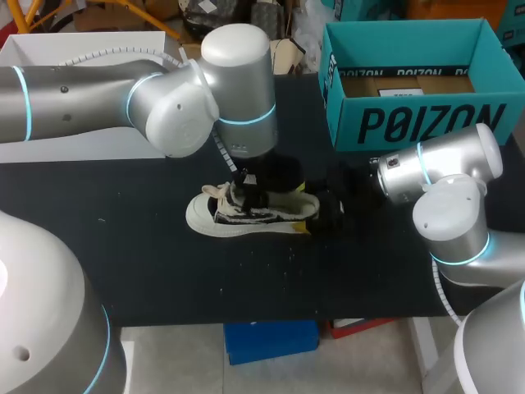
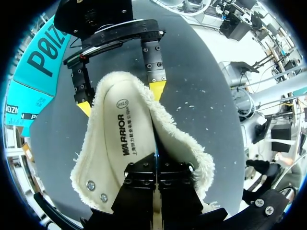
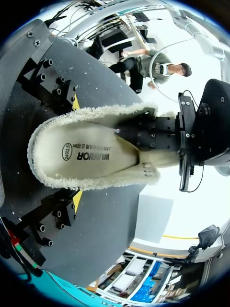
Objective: Take the shoe out of the shoebox, open the shoe tongue, remove and reinsert the insole, then place the shoe into the shoebox
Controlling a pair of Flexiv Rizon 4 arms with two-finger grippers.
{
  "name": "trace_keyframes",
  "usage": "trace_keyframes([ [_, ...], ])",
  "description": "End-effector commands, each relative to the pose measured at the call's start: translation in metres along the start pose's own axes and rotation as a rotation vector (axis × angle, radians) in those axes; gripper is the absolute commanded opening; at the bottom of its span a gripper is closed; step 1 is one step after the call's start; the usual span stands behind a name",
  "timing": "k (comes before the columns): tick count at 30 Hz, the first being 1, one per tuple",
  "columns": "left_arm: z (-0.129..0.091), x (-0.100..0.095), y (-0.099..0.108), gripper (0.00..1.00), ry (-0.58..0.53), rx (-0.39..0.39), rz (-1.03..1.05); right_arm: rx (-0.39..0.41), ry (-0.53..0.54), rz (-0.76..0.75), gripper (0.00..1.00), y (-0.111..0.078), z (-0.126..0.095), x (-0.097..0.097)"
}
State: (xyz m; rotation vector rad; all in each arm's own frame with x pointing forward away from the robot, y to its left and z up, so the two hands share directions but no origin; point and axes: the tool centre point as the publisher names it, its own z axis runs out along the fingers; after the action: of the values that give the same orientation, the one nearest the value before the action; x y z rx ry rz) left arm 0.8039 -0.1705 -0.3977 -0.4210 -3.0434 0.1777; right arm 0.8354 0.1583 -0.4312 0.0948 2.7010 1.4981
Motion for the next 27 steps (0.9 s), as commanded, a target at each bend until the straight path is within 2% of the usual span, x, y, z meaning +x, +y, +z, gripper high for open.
trace_keyframes([
  [1, -0.005, 0.007, 0.0, 0.0, -0.012, 0.017, 0.006, 0.001, -0.002, 0.002, 0.0, -0.002, 0.005, -0.004],
  [27, -0.032, 0.013, 0.006, 0.0, -0.072, 0.049, -0.006, 0.001, -0.002, 0.002, 0.0, -0.002, 0.005, -0.004],
])
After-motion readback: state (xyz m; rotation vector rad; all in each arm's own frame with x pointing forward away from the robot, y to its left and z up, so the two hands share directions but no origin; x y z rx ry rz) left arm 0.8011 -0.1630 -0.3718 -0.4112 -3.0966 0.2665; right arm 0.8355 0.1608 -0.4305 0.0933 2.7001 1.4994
